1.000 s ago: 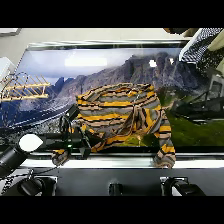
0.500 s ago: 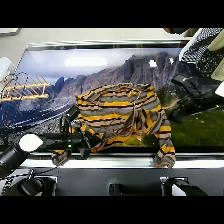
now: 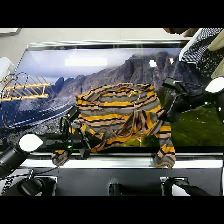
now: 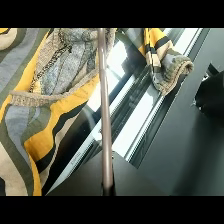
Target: Fold the clothes and pants, and hang the long-sleeved shirts on hangers.
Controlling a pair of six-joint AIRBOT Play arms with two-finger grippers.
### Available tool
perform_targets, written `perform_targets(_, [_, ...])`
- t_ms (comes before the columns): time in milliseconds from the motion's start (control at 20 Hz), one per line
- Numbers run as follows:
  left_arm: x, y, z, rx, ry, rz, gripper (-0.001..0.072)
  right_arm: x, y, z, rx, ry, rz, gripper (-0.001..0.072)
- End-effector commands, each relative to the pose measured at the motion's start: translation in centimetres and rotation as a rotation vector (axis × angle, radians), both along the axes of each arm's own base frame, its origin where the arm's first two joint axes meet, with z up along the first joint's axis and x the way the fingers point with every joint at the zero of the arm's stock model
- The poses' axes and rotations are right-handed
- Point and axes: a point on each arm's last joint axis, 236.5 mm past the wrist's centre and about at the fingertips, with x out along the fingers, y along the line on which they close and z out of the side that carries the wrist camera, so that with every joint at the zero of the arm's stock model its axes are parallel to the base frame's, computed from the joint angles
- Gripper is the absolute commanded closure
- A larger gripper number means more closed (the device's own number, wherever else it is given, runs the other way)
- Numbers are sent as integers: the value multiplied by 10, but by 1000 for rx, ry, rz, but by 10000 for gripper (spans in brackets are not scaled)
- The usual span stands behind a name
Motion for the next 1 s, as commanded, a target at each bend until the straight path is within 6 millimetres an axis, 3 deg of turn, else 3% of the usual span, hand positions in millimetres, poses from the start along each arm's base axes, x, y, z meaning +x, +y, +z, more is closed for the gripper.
perform_targets(0, [0,0,0,0,-1,-1,690,3,11,-5,54,8,33,94])
perform_targets(700, [0,0,0,1,-1,0,690,16,34,-40,202,125,18,122])
perform_targets(750, [0,0,0,1,-1,0,690,15,34,-43,203,132,18,159])
perform_targets(800, [0,0,0,1,-1,-1,691,14,34,-43,205,141,21,242])
perform_targets(900, [0,0,0,1,-1,0,690,8,35,-44,210,158,50,446])
perform_targets(950, [0,0,0,1,-1,0,690,3,36,-43,215,163,75,583])
